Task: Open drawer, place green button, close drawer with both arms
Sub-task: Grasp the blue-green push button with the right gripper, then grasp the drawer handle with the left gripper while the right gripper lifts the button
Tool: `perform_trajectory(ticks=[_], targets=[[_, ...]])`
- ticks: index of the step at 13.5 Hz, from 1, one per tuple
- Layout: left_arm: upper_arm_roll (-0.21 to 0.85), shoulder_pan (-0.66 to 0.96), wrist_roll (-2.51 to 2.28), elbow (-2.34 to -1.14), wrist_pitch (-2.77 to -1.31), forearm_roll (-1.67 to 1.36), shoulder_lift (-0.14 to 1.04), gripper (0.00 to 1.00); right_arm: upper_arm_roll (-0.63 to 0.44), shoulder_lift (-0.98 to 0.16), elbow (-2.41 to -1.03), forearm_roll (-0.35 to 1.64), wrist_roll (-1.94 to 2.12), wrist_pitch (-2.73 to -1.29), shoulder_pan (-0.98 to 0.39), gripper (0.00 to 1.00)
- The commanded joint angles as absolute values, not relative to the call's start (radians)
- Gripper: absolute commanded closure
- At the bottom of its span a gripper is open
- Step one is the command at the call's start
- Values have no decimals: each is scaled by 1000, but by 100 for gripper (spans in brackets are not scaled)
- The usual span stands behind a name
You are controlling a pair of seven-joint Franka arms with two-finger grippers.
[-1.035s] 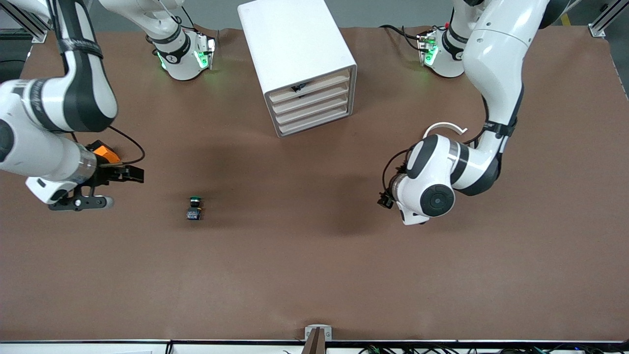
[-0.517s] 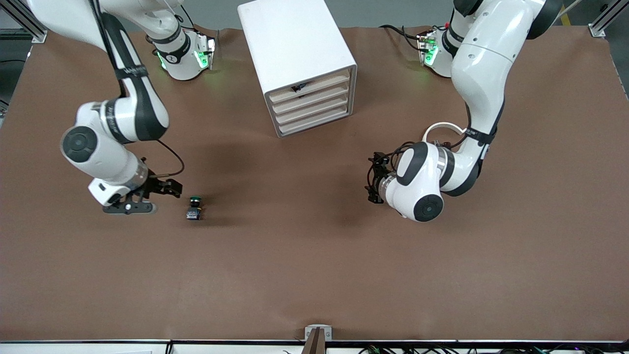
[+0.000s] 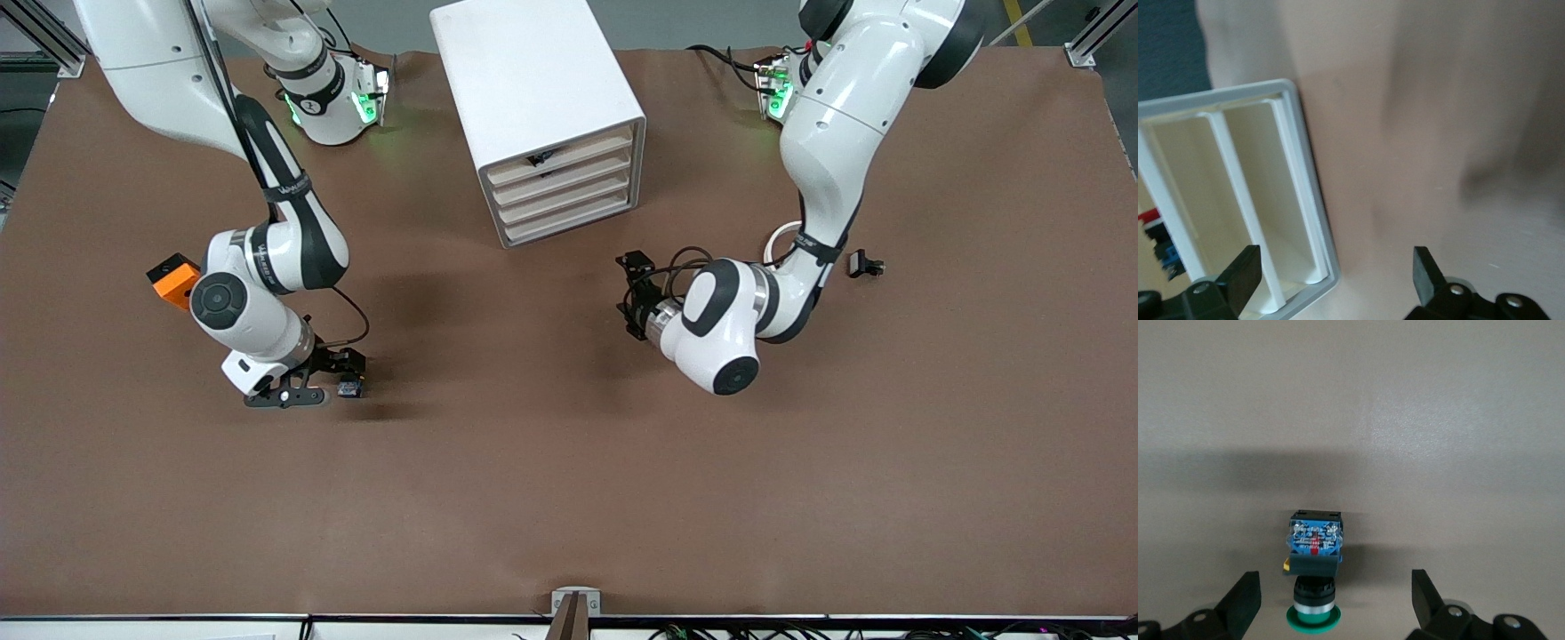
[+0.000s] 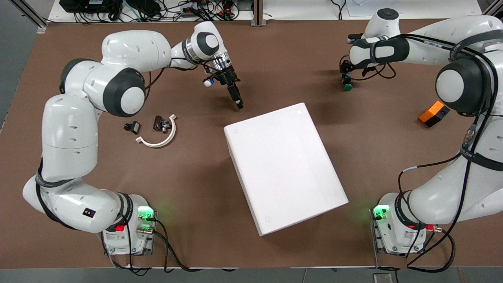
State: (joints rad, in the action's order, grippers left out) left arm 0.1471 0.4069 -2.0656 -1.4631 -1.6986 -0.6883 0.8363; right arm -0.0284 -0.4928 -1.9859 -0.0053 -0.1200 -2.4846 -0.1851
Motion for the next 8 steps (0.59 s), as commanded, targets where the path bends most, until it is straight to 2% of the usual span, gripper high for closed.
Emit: perform_trajectory(ticks=[1,5,8], targets=[[143,410,-2112,-1451,-1658,-794,870,0,-31,-544,-1941,8,-130,-2496,-189,0],[143,449,-2161,-1450,-1599,-864,884,1,-31,-581,-1913,9,-130,-2511,-195,0],[143,457,-2161,-1451,-1549,-916,896,11,-32,-604,-1899,8,-127,-2519,-204,0]])
